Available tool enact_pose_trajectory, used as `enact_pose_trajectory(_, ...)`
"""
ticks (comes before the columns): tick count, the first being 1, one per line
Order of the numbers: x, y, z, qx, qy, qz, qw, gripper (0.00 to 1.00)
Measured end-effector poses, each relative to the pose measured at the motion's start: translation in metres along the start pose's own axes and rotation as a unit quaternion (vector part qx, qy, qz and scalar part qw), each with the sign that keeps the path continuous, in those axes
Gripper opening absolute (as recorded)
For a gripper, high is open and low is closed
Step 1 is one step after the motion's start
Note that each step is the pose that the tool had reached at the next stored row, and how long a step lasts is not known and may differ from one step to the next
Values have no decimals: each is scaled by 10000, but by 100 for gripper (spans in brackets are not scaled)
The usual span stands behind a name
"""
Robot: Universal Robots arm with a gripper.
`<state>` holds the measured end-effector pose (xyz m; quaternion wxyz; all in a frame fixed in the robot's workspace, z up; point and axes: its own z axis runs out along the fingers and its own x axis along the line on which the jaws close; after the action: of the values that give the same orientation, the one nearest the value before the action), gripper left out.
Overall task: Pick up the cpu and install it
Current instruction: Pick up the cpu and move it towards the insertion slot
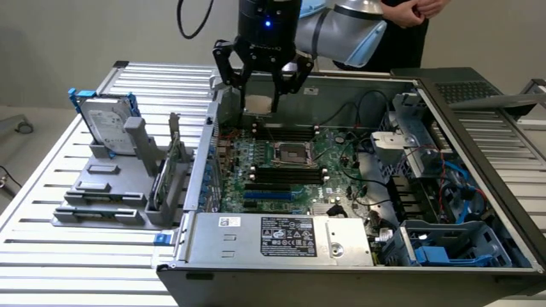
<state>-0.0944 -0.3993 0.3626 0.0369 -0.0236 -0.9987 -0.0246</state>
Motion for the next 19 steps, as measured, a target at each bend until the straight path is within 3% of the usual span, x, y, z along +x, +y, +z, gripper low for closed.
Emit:
enact_pose_trajectory(13,-579,277,206,0,0,-1,10000,55)
enact_pose_trajectory(19,-605,383,319,0,0,-1,10000,55)
